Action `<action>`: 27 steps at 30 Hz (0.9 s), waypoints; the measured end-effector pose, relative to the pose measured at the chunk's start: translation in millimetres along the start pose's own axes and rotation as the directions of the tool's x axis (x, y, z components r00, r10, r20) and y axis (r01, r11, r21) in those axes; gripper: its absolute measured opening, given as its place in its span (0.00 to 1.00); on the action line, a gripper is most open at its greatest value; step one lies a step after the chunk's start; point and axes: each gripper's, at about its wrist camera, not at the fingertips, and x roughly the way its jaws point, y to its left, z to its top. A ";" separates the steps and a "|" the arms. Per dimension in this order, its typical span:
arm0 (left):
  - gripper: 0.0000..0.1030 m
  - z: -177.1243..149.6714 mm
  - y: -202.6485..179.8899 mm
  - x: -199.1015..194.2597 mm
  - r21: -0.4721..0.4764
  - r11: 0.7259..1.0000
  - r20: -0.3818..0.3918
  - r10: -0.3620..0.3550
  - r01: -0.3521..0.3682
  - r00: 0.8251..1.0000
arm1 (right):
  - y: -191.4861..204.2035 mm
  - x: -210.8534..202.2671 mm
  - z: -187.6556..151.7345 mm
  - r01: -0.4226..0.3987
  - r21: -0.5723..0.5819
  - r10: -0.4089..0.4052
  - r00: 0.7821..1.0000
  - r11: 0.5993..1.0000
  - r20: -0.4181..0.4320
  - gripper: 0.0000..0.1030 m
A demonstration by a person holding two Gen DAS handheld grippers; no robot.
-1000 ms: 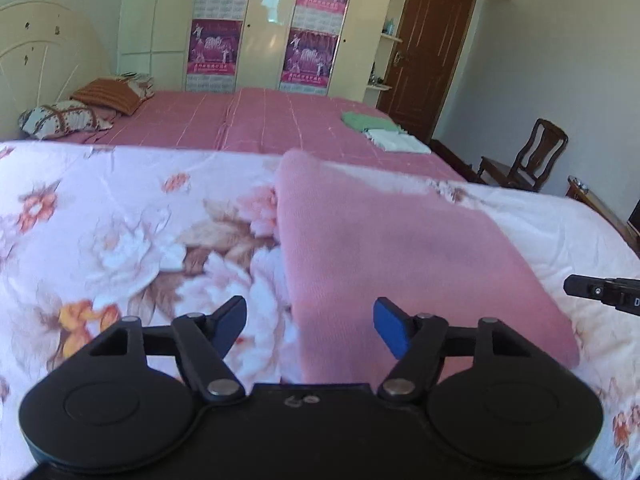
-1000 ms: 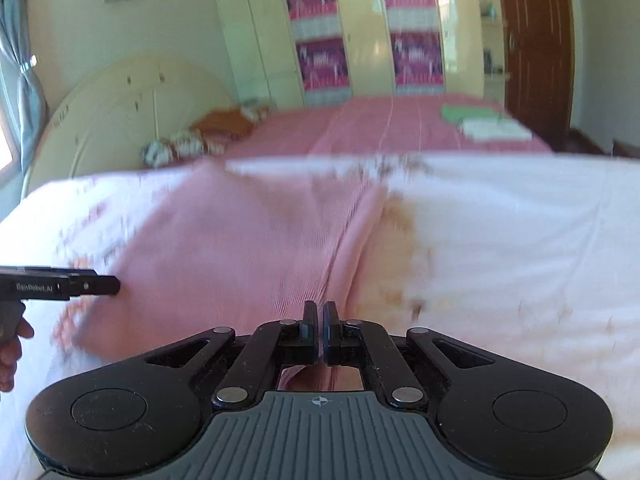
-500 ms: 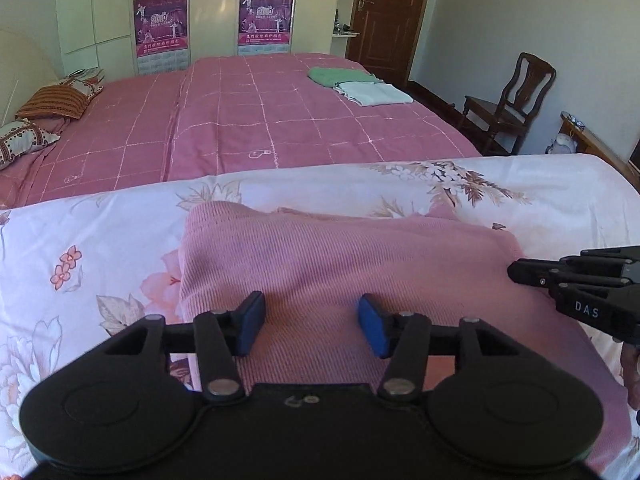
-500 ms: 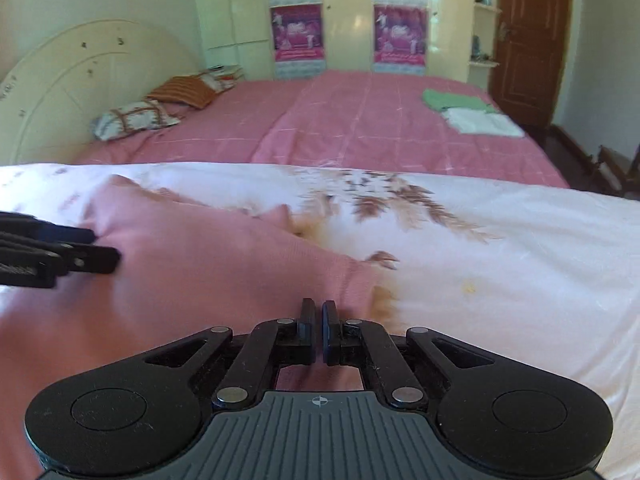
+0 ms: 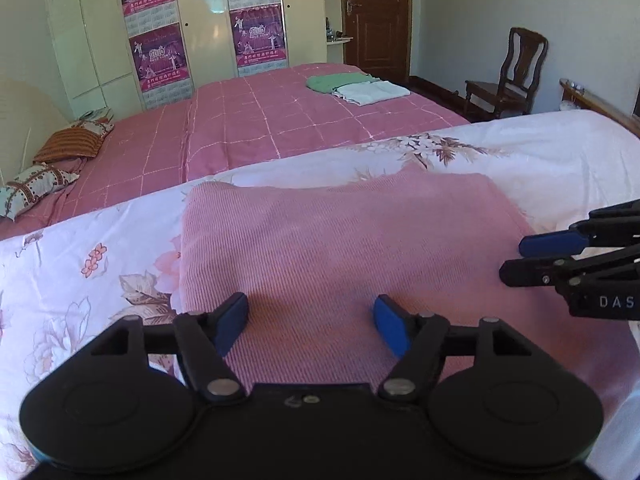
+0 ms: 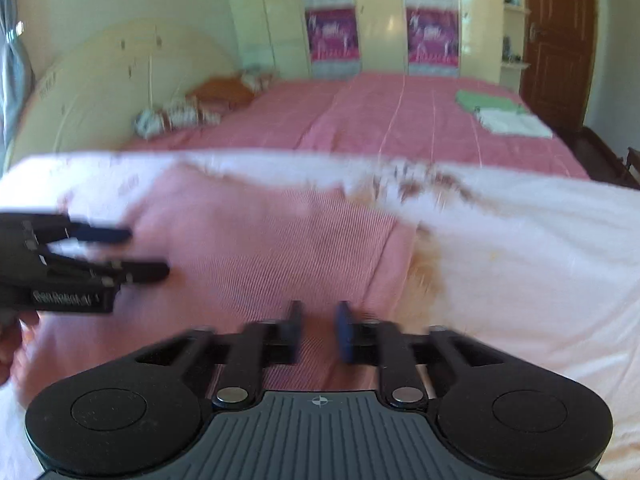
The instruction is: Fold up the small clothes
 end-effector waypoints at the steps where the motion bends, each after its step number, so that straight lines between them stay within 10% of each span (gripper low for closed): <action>1: 0.67 1.3 -2.1 -2.9 0.003 1.000 -0.002 0.007 -0.007 1.000 | 3.3 -0.5 -2.8 0.003 -0.019 -0.002 1.000 1.000 0.017 0.32; 9: 0.88 -7.1 -8.4 -35.7 0.019 0.998 0.044 0.057 -0.058 0.997 | 0.8 -37.6 -11.3 -0.033 0.018 0.031 0.995 0.999 0.094 0.32; 12: 0.89 -10.8 -3.5 -40.3 0.003 0.998 0.040 0.069 -0.069 0.997 | -13.7 -44.7 -14.4 -0.049 0.078 0.041 0.994 0.996 0.097 0.60; 16: 0.89 -19.8 24.1 -48.0 -0.101 0.995 0.034 0.019 -0.015 0.999 | -32.2 -48.3 -22.5 -0.048 0.123 0.038 0.996 0.991 0.081 0.62; 27: 0.82 -57.0 105.3 -22.5 -0.479 0.857 0.000 -0.216 0.190 0.976 | -94.9 -32.4 -30.0 -0.304 0.462 0.316 0.947 0.833 0.054 0.62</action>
